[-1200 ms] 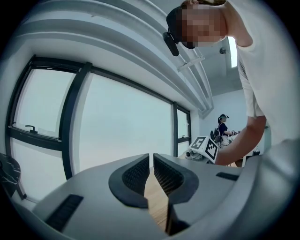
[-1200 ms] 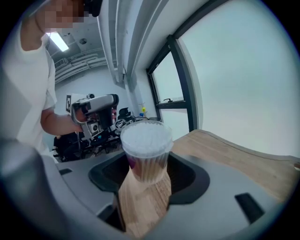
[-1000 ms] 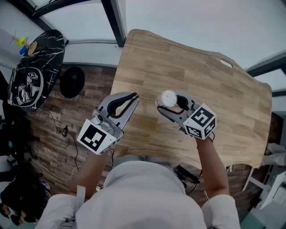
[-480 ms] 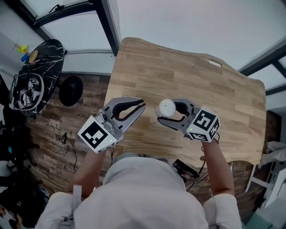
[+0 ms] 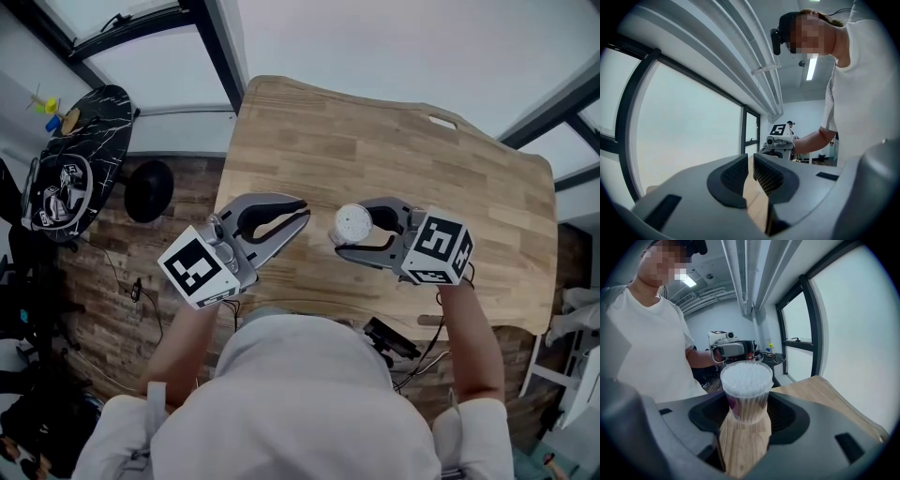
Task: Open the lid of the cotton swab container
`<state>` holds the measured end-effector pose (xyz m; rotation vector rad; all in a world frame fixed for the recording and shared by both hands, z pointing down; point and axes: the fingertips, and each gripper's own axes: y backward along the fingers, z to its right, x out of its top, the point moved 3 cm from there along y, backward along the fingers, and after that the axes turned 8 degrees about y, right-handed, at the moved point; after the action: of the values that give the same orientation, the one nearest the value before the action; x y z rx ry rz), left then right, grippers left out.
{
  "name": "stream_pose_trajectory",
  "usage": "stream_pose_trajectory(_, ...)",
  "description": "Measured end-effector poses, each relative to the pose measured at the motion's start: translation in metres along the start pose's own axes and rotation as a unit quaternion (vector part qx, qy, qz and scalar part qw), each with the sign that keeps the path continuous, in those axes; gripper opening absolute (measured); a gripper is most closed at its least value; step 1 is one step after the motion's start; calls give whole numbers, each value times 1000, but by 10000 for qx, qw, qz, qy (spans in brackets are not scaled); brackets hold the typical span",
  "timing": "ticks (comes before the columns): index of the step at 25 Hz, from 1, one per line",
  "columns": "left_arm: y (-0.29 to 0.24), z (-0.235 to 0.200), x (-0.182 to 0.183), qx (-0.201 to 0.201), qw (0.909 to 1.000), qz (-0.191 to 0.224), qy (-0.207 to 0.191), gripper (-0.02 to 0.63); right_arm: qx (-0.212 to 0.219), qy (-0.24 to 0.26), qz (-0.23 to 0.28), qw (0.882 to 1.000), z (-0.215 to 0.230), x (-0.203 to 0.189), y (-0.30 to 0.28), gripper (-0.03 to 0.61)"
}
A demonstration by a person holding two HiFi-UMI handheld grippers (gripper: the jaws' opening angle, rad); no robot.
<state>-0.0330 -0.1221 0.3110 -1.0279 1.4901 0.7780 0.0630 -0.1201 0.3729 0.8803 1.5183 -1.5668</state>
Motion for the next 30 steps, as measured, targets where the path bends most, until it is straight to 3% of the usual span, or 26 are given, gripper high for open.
stream_pose_trajectory(3, -6, 10, 1, -215, 9997, -85, -5, 31, 109, 115, -34, 9999, -8, 3, 4, 259)
stream_pose_trajectory(7, -14, 28, 1, -633, 9975, -292, -63, 110, 265, 263, -77, 9993, -19, 7, 6, 259)
stream_pose_trajectory(13, -23, 60, -5, -1405, 9864, -754, -400, 199, 566, 494, -235, 9969, -37, 8, 6, 259)
stream_pose_trajectory(22, -22, 72, -5, -1773, 9796, -876, -356, 251, 740, 875, -479, 9923, -56, 8, -2, 259)
stream_pose_trajectory(30, -26, 93, -13, -2200, 9651, -1207, -744, 267, 836, 1211, -697, 9867, -73, 5, -6, 259)
